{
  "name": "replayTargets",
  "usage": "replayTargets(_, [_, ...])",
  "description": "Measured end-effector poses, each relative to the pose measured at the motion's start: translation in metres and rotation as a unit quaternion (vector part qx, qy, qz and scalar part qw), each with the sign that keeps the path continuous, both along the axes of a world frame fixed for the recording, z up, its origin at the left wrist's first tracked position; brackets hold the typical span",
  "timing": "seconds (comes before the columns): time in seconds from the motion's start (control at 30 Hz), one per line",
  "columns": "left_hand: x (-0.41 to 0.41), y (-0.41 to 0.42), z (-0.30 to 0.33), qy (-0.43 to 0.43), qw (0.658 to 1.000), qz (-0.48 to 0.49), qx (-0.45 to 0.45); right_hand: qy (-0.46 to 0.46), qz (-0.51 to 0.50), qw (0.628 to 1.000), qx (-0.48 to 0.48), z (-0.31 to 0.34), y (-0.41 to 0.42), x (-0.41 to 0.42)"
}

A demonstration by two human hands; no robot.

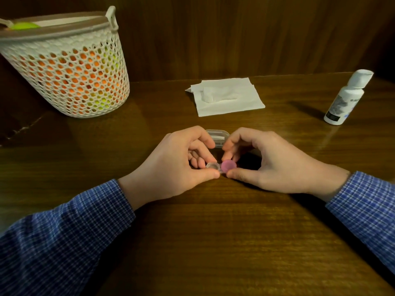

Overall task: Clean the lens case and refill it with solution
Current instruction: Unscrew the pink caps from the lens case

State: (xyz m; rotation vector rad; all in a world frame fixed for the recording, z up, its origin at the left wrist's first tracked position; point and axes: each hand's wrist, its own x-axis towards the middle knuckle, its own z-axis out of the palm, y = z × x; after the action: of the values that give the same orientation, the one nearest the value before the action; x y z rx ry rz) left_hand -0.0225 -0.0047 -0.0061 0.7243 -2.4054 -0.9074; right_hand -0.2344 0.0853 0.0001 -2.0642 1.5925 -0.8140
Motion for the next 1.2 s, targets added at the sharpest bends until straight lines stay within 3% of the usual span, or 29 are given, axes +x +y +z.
replayTargets(0.17, [-0.001, -0.002, 0.0, -0.004, 1.0, -0.002, 0.0, 0.029, -0.055, 0.998, -0.031, -0.002, 0.003, 0.007])
replayTargets(0.57, [-0.001, -0.001, 0.001, -0.003, 1.0, -0.007, -0.006, -0.015, 0.027, 0.999, 0.008, 0.004, -0.001, -0.002])
replayTargets(0.77, [0.0, -0.001, 0.001, -0.008, 1.0, -0.008, -0.009, 0.071, -0.019, 0.996, -0.049, 0.0, 0.004, 0.007])
replayTargets(1.2, [-0.001, 0.001, 0.003, -0.006, 1.0, -0.005, -0.002, 0.007, 0.063, 0.998, 0.0, 0.002, -0.008, -0.007])
